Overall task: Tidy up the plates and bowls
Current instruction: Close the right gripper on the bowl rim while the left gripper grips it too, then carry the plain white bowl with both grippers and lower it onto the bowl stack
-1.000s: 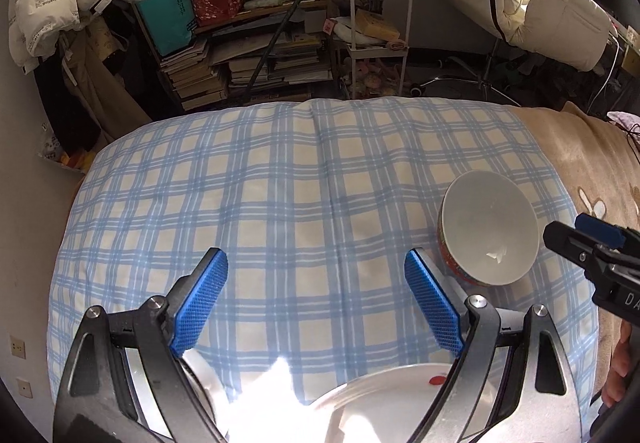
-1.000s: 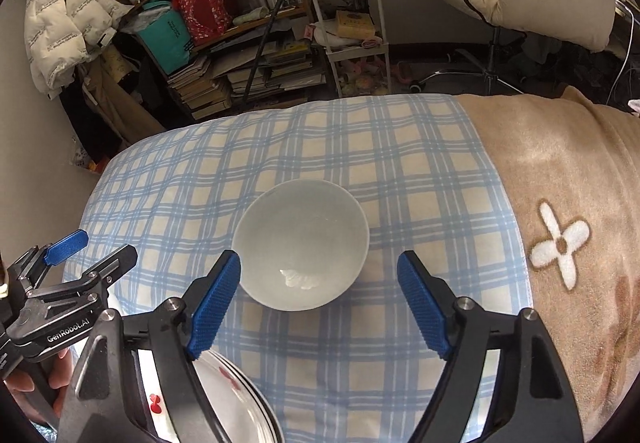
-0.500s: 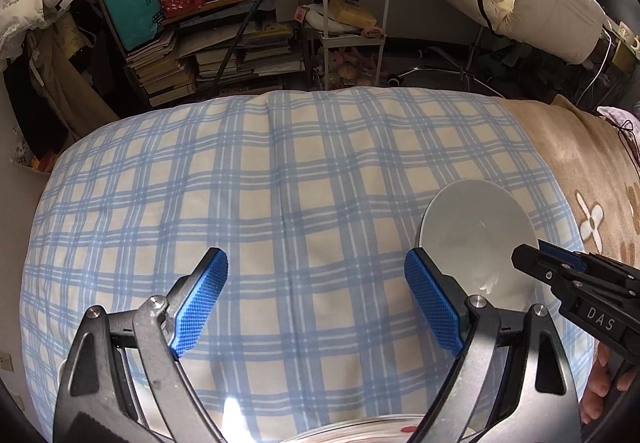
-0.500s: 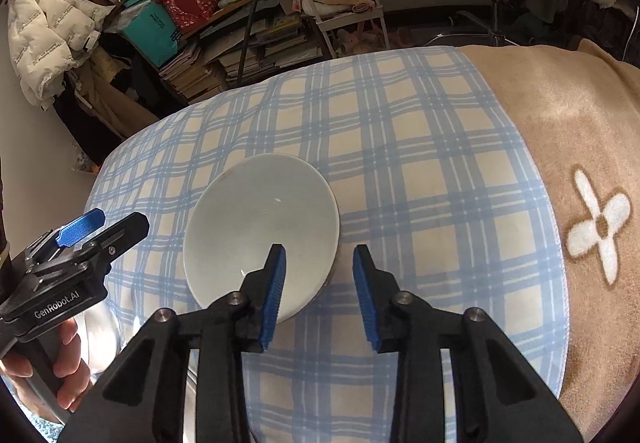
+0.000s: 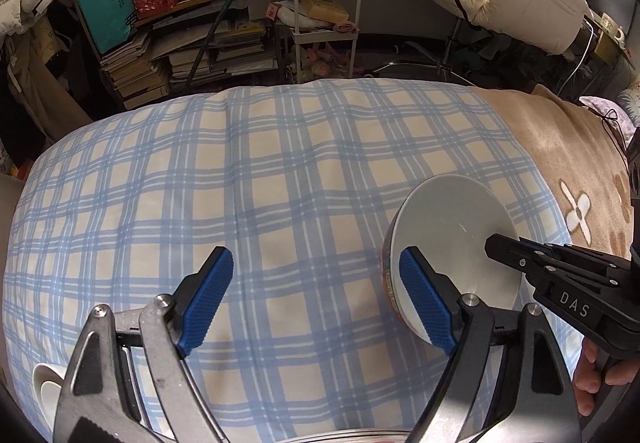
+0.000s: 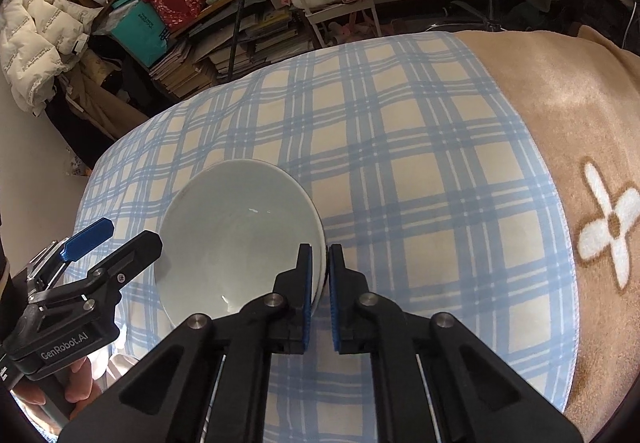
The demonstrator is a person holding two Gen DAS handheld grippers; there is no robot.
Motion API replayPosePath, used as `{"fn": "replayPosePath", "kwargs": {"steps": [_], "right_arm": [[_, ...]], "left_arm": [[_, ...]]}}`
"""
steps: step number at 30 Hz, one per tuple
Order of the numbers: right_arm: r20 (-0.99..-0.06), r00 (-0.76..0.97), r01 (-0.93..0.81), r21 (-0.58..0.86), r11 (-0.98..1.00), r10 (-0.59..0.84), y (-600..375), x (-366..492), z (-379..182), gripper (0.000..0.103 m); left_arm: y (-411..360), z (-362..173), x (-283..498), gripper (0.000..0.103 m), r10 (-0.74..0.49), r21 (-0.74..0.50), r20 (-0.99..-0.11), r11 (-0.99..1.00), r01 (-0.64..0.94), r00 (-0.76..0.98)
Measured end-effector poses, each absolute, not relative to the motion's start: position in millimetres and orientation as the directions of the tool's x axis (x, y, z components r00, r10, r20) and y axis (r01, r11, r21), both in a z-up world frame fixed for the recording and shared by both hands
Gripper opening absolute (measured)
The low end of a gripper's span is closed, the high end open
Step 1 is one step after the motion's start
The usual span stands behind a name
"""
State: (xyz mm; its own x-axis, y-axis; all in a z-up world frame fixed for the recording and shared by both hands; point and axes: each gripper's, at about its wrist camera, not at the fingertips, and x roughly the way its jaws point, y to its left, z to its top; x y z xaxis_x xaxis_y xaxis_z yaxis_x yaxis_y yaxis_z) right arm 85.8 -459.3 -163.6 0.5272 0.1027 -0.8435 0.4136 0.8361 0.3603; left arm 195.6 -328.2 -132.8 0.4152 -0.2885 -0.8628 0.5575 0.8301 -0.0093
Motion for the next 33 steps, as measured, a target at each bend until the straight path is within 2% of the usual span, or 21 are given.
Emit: {"fn": "replayPosePath", "kwargs": {"steps": [1, 2, 6, 7, 9, 21, 33], "right_arm": [[-0.844, 0.526, 0.412, 0.359, 0.838, 0.103, -459, 86, -163, 0.008], [-0.845, 0.524, 0.411, 0.357, 0.839, 0.103, -459, 86, -163, 0.008], [-0.848, 0.519, 0.410, 0.358, 0.839, 0.108, -458, 87, -162, 0.008], [-0.849, 0.518, 0.409, 0.357, 0.839, 0.109, -458, 88, -162, 0.008], [-0.848, 0.519, 0.407, 0.355, 0.842, 0.107, -456, 88, -160, 0.009], [-0.855, 0.510, 0.394, 0.331, 0.857, 0.096, -434, 94, -144, 0.009], [-0.825, 0.548, 0.310, 0.352, 0.883, 0.137, -377, 105, -96, 0.008]], "left_arm": [[-329, -135, 197, 0.075, -0.291, -0.020, -0.869, 0.830, 0.558, 0.401], [-330, -137, 197, 0.067, -0.294, -0.033, -0.875, 0.829, 0.558, 0.385], [-338, -150, 198, 0.028, -0.338, -0.124, -0.894, 0.818, 0.562, 0.295], [-339, -152, 196, 0.023, -0.344, -0.137, -0.895, 0.817, 0.561, 0.283], [-342, -155, 195, 0.006, -0.356, -0.164, -0.898, 0.816, 0.555, 0.258], [-333, -129, 193, 0.006, -0.288, -0.068, -0.900, 0.835, 0.545, 0.329], [-263, -78, 188, 0.006, -0.273, -0.038, -0.871, 0.867, 0.497, 0.409]]}}
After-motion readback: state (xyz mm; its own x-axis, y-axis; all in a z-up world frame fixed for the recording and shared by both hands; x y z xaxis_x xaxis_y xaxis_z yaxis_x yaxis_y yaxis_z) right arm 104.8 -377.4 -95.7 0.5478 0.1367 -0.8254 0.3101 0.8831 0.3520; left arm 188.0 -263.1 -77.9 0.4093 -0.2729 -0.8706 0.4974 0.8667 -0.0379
